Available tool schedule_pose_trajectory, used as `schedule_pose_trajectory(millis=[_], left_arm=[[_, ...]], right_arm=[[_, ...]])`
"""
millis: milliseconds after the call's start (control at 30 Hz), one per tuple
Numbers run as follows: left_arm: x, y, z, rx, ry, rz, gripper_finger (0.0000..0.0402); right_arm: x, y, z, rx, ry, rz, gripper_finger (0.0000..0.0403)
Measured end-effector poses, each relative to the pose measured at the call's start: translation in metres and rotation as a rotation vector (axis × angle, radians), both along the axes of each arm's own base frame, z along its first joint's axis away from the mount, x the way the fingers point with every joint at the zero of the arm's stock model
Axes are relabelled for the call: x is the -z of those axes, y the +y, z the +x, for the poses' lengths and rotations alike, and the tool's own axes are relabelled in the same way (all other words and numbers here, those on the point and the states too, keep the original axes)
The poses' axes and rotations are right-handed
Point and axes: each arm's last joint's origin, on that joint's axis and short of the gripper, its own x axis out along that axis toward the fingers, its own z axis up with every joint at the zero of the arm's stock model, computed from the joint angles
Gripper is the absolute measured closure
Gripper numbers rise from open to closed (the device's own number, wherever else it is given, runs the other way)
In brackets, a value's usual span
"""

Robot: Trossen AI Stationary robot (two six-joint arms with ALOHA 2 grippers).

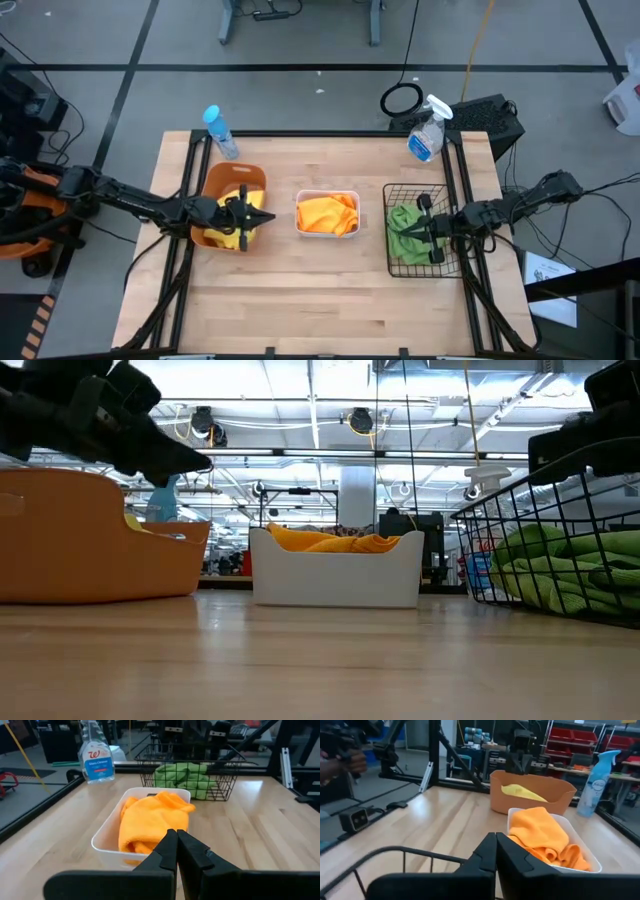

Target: Sort microfiber towel by color & place in baskets

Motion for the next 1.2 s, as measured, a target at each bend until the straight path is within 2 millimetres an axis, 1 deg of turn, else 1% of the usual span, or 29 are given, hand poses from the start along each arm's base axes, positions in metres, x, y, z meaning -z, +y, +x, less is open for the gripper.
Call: schedule_pose_trajectory(millis=[367,800,1033,1200], left_arm=[[0.018,0.004,-0.028,0.005,-0.091,-0.039,0.0392],[0.015,0.004,-0.04,0.073,-0.101,-0.049,0.0392],[0.016,0.004,-0.045,0.073,-0.088,-0.047,0.0392],[0.014,0.005,-0.048,0.072,-0.101,-0.047,0.0392]], right_arm=[[0.001,0.001,0.0,-0.022,0.012,0.009,0.0403],[0.002,0.001,0.0,-0.02,0.032,0.035,0.0403],[0.005,-0.001,-0.006,-0.027,0.054,0.034,0.0403],[-0.001,-0.002,-0.011,-0.067,-0.01,0.046,0.0403]])
